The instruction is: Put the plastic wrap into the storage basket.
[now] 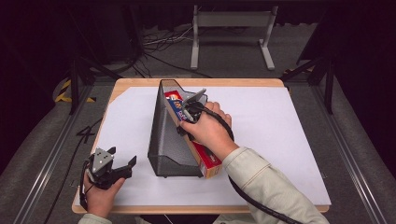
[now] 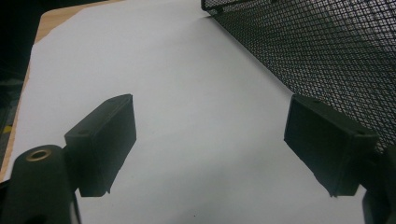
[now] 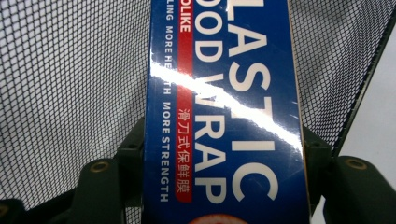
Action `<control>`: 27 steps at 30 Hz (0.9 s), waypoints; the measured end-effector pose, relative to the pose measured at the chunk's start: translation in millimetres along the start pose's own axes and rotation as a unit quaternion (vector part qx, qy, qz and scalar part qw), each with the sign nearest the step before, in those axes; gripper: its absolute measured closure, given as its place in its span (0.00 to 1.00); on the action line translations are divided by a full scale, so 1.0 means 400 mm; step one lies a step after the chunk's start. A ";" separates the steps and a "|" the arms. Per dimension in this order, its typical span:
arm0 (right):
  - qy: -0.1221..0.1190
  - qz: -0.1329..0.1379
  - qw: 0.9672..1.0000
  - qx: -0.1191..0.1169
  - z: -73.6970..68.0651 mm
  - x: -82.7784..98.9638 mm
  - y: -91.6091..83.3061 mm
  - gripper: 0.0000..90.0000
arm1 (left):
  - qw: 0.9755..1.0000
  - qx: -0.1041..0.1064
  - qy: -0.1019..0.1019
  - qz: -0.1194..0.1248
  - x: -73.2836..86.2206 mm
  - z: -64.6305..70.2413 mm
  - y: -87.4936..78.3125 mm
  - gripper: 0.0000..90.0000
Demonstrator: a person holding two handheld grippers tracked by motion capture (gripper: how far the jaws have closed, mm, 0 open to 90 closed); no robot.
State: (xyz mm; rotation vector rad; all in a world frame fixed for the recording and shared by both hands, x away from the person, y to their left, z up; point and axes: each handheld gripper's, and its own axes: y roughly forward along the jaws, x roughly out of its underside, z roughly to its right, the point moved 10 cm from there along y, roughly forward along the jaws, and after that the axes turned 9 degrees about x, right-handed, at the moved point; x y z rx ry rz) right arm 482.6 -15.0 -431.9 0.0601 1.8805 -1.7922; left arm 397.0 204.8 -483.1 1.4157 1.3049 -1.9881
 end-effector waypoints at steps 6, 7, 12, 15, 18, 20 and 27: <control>-0.005 -0.014 1.000 0.005 -0.002 0.000 0.011 0.43 | 1.000 0.002 0.000 0.000 -0.001 0.003 0.000 0.19; -0.005 -0.018 1.000 0.003 -0.003 0.000 0.011 0.43 | 1.000 0.002 -0.002 0.001 -0.001 0.003 0.000 0.19; -0.009 -0.032 0.999 0.003 -0.006 0.000 0.021 0.43 | 1.000 0.004 -0.002 0.000 0.000 0.003 0.001 0.19; -0.008 -0.042 0.999 0.000 -0.004 0.000 0.029 0.43 | 1.000 0.005 -0.002 0.000 0.000 0.004 0.001 0.19; -0.007 -0.048 0.999 -0.005 -0.003 0.001 0.032 0.43 | 1.000 0.005 -0.002 0.000 0.000 0.004 0.001 0.19; -0.010 -0.050 0.999 -0.006 -0.002 0.001 0.035 0.43 | 1.000 0.005 -0.003 -0.001 0.000 0.005 0.001 0.19; -0.023 -0.054 0.998 0.003 0.001 -0.002 0.044 0.41 | 1.000 0.006 0.002 -0.003 -0.001 0.006 0.002 0.19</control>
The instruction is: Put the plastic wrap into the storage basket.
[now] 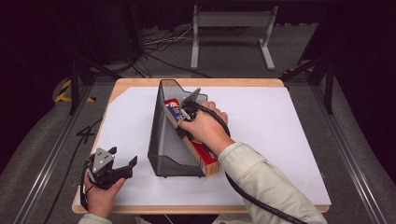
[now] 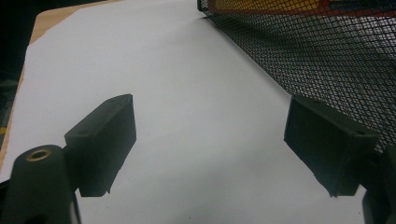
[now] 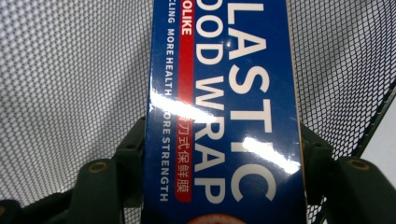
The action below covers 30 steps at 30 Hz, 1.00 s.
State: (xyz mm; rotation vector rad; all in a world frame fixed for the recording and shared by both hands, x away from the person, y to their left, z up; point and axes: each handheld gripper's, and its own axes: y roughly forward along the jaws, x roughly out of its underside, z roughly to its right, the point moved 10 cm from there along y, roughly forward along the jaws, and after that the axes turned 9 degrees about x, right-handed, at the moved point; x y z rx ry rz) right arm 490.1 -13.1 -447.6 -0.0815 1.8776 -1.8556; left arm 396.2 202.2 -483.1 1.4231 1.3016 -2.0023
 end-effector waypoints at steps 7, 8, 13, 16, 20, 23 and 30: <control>0.007 0.023 1.000 -0.011 -0.002 -0.015 -0.009 0.34 | 1.000 0.000 -0.001 0.001 0.000 -0.001 0.000 0.19; 0.008 0.025 1.000 -0.013 -0.002 -0.016 -0.009 0.33 | 1.000 0.001 -0.002 0.000 0.001 0.000 0.000 0.19; -0.004 0.049 0.998 -0.026 0.001 -0.027 -0.017 0.28 | 1.000 0.002 -0.001 -0.001 0.001 0.001 0.004 0.19; -0.007 0.058 0.998 -0.028 0.013 -0.029 -0.025 0.25 | 1.000 0.001 0.000 -0.003 0.001 0.001 0.006 0.19; -0.006 0.081 0.996 -0.039 0.022 -0.034 -0.049 0.22 | 1.000 0.001 -0.001 -0.004 0.002 0.001 0.007 0.19; -0.009 0.101 0.994 -0.042 0.028 -0.038 -0.071 0.21 | 1.000 0.002 -0.001 -0.004 0.003 0.002 0.008 0.19; -0.020 0.143 0.988 -0.060 0.037 -0.041 -0.118 0.21 | 1.000 0.002 -0.003 -0.004 0.006 0.000 0.005 0.19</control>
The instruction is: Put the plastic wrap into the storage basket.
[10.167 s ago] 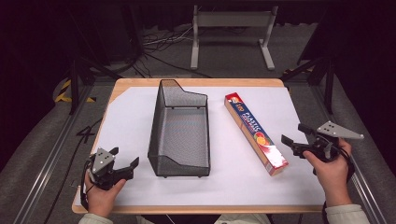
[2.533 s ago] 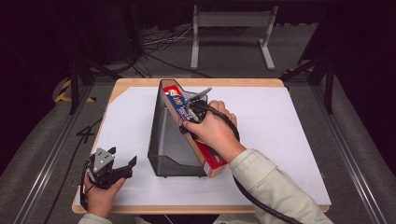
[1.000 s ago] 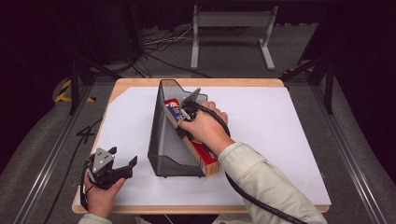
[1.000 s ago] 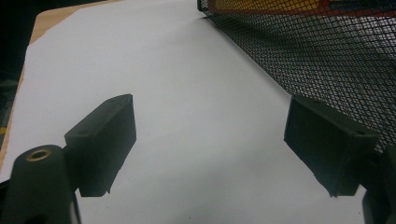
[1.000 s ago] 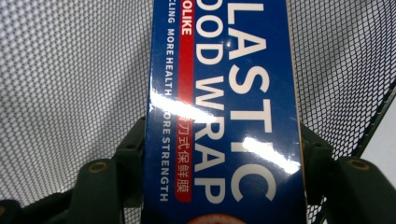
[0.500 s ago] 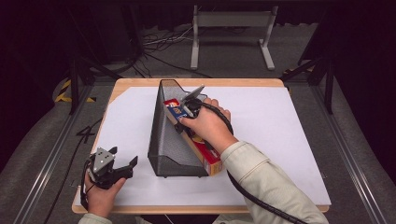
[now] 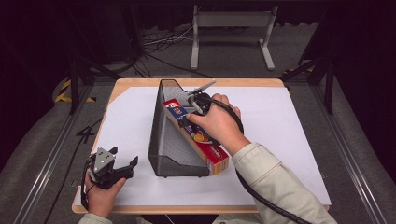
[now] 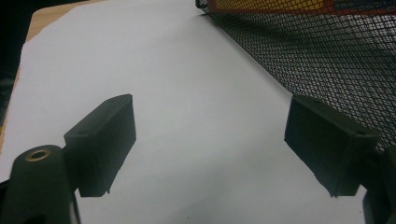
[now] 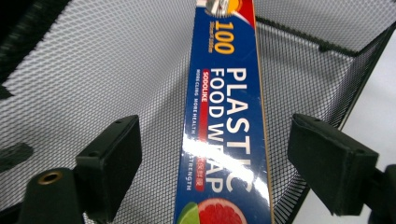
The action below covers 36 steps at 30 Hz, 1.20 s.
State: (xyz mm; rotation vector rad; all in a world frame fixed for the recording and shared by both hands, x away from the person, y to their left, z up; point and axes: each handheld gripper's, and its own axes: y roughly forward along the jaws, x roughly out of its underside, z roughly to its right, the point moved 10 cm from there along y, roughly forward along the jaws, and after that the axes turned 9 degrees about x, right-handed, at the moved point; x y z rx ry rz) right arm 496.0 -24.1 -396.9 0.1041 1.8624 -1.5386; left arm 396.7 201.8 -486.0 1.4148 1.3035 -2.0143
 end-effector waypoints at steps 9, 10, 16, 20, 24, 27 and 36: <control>-0.026 0.058 0.998 -0.024 0.021 -0.006 -0.069 0.18 | 1.000 -0.002 0.001 0.003 -0.005 0.000 0.000 0.19; -0.031 0.069 0.997 -0.027 0.025 -0.007 -0.078 0.18 | 1.000 -0.002 0.001 0.003 -0.005 0.000 0.001 0.19; -0.049 0.112 0.991 -0.044 0.031 -0.007 -0.099 0.18 | 1.000 0.001 0.000 0.004 -0.006 0.001 0.001 0.19; -0.044 0.122 0.991 -0.040 0.044 0.004 -0.115 0.18 | 1.000 0.001 0.000 0.005 -0.006 0.000 0.000 0.19; -0.050 0.133 0.989 -0.045 0.060 0.013 -0.135 0.18 | 1.000 0.000 0.000 0.005 -0.006 -0.001 -0.002 0.19; -0.055 0.138 0.988 -0.047 0.074 0.022 -0.147 0.18 | 1.000 0.000 0.001 0.006 -0.007 0.000 -0.002 0.19; -0.048 0.161 0.985 -0.045 0.168 0.077 -0.203 0.18 | 1.000 0.004 0.001 -0.001 -0.003 0.005 0.005 0.19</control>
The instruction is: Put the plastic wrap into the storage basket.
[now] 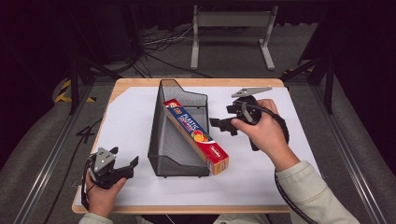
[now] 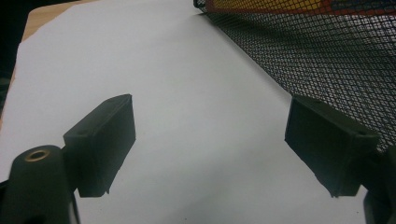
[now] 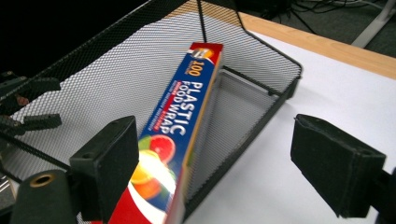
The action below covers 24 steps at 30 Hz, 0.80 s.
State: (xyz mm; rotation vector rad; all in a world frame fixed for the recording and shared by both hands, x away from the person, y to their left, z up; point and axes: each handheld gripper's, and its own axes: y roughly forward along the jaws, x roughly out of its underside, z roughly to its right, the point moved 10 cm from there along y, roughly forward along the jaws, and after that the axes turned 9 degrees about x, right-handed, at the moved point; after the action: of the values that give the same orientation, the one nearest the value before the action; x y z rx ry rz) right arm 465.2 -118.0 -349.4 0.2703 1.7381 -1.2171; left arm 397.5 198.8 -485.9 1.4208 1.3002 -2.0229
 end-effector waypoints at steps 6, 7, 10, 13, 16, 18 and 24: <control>-0.006 0.013 1.000 0.005 0.048 0.017 -0.053 0.18 | 1.000 0.003 -0.001 -0.007 0.006 0.000 0.006 0.19; -0.012 0.015 1.000 0.008 0.056 0.020 -0.062 0.18 | 1.000 0.004 -0.001 -0.010 0.007 0.000 0.006 0.18; -0.018 0.018 1.000 0.015 0.081 0.030 -0.086 0.18 | 1.000 0.004 -0.001 -0.011 0.008 0.000 0.007 0.18; -0.021 0.027 0.999 0.020 0.100 0.038 -0.104 0.18 | 1.000 0.003 -0.002 -0.012 0.009 -0.001 0.006 0.18; -0.023 0.029 0.999 0.023 0.120 0.055 -0.119 0.18 | 1.000 0.003 -0.005 -0.010 0.008 -0.001 0.007 0.18; -0.021 0.029 0.999 0.026 0.133 0.067 -0.128 0.18 | 1.000 0.002 -0.005 -0.009 0.007 -0.001 0.007 0.18; -0.012 0.042 0.998 0.047 0.182 0.095 -0.143 0.15 | 1.000 0.002 -0.004 -0.009 0.006 -0.002 0.008 0.18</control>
State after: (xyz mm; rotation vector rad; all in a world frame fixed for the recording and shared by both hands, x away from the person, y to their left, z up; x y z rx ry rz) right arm 451.1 -217.1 -347.8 0.3791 1.6366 -1.2371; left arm 399.3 198.4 -489.6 1.4072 1.3107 -2.0406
